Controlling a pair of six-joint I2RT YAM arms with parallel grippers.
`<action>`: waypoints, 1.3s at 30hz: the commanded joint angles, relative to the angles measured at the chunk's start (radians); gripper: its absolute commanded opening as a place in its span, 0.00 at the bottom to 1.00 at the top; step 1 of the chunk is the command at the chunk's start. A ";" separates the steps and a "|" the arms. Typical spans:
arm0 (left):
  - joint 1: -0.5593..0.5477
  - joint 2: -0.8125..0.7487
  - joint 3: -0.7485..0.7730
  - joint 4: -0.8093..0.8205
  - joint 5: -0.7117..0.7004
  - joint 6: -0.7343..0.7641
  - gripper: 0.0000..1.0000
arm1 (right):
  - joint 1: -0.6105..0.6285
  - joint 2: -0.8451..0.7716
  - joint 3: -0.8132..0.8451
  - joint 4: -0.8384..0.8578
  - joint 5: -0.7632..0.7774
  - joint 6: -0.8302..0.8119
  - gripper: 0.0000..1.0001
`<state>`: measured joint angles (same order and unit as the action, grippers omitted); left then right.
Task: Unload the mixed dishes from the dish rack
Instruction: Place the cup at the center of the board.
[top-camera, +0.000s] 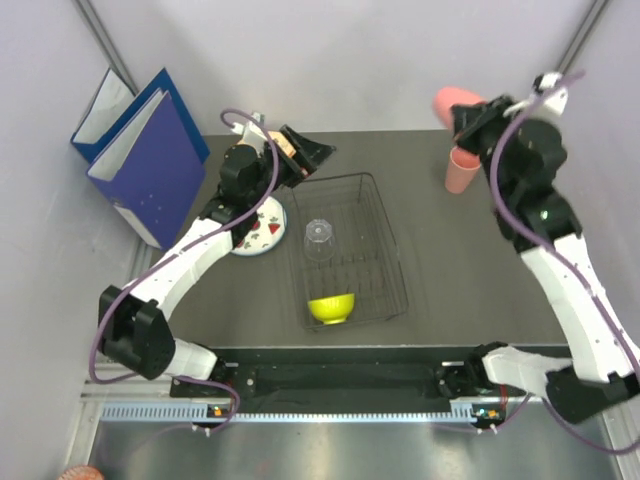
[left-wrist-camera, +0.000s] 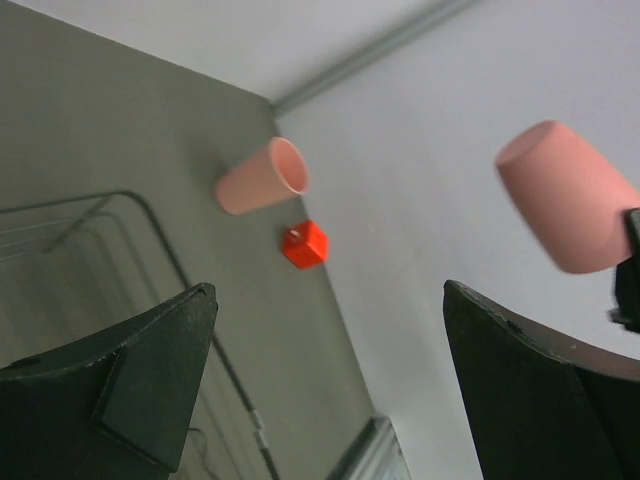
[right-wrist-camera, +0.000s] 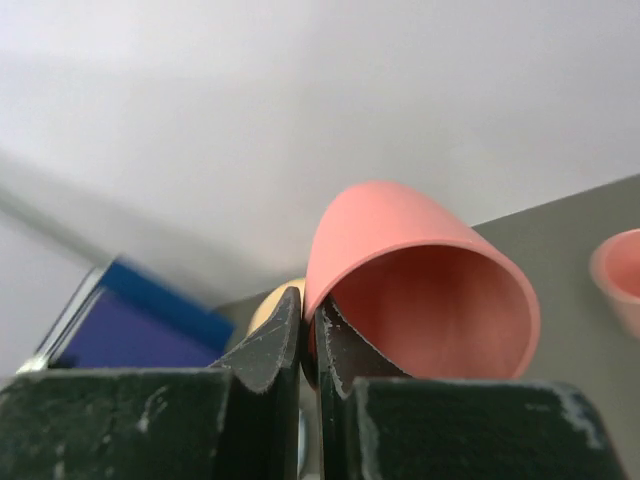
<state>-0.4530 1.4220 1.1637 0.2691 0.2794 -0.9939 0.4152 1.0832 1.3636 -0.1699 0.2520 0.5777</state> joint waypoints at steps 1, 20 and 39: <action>0.030 -0.047 0.027 -0.234 -0.146 0.055 0.99 | -0.146 0.252 0.280 -0.382 0.162 0.014 0.00; 0.036 -0.057 -0.090 -0.248 -0.123 0.037 0.99 | -0.316 0.839 0.861 -0.800 0.150 0.059 0.00; 0.036 0.029 -0.128 -0.215 -0.082 0.023 0.99 | -0.343 0.995 0.950 -0.707 0.115 0.085 0.00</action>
<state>-0.4183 1.4342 1.0424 0.0067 0.1791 -0.9695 0.0933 2.0739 2.2337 -0.9432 0.3668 0.6510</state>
